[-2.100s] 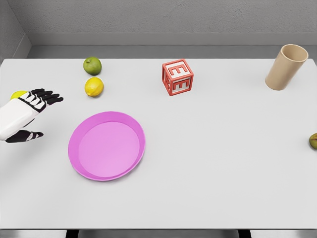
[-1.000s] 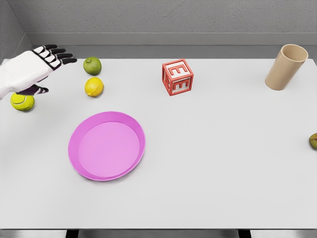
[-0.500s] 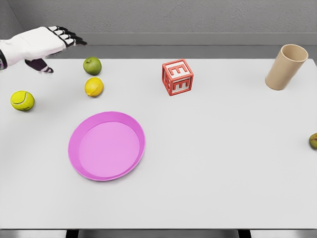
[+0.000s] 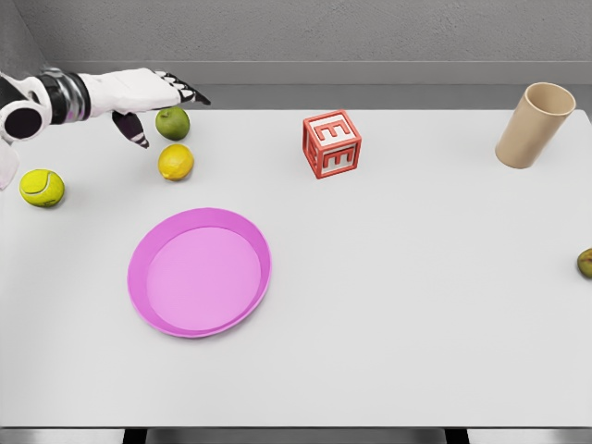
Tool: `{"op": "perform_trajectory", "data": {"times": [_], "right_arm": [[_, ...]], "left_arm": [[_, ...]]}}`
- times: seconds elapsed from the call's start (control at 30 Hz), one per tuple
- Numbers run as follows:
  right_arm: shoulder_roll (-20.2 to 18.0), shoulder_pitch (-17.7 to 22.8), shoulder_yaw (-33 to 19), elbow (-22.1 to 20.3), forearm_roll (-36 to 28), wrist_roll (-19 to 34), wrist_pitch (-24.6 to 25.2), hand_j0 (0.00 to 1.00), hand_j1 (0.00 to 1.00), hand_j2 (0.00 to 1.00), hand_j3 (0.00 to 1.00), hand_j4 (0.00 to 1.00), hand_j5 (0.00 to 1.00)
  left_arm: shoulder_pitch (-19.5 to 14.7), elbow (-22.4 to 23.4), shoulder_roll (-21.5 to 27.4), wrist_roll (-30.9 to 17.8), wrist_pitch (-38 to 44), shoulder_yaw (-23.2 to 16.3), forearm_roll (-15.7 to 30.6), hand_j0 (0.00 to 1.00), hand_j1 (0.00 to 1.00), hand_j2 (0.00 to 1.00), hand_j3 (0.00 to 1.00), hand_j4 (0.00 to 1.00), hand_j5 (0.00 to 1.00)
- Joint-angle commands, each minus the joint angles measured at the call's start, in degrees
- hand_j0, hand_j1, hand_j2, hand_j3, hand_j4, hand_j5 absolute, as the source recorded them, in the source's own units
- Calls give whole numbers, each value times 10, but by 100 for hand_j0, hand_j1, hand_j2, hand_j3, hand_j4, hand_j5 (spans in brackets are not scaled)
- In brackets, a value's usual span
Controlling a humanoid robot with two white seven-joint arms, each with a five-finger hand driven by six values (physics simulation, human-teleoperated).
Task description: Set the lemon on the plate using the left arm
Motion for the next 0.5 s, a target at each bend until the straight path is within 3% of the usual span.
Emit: {"op": "perform_trajectory", "data": {"times": [0.0, 0.47], "right_arm": [[0, 0, 0, 0, 0, 0, 0, 100, 100, 100, 100, 100, 100], [0, 0, 0, 0, 0, 0, 0, 100, 100, 100, 100, 100, 100]], "left_arm": [[0, 15, -16, 0, 2, -9, 0, 100, 100, 100, 100, 100, 100], [2, 14, -25, 0, 2, -45, 3, 100, 100, 100, 100, 100, 100]]}}
